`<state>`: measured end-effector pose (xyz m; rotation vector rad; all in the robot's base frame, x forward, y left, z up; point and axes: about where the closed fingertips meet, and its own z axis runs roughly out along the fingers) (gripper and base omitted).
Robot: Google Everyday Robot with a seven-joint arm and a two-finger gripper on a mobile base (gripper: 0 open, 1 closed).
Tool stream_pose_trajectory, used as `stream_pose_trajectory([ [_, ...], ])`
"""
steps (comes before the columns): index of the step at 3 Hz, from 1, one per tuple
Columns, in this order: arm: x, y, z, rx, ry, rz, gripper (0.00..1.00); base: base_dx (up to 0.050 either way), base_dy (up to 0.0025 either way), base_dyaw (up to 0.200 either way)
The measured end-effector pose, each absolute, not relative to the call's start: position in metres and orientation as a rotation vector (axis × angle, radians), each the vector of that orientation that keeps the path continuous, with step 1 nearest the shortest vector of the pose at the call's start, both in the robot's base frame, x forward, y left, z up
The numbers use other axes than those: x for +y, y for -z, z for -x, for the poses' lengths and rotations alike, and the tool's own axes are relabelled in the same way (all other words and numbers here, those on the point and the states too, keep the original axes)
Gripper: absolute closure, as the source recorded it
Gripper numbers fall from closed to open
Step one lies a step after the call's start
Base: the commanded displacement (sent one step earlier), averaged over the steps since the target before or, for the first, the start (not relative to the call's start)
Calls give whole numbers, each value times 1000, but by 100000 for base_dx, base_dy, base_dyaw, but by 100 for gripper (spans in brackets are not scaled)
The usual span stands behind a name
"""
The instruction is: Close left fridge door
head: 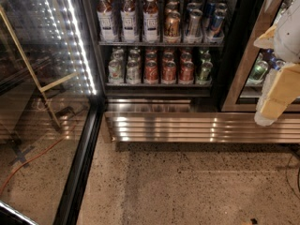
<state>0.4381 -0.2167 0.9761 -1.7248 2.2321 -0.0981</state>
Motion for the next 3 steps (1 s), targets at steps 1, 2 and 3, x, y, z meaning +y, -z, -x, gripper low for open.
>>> stream_pose_trajectory([
  [1, -217, -976, -438, 2232, 98, 1725, 0, -4948, -5, 33],
  [2, -217, -976, -438, 2232, 98, 1725, 0, -4949, -2, 16],
  [3, -217, -976, -438, 2232, 98, 1725, 0, -4949, -6, 44],
])
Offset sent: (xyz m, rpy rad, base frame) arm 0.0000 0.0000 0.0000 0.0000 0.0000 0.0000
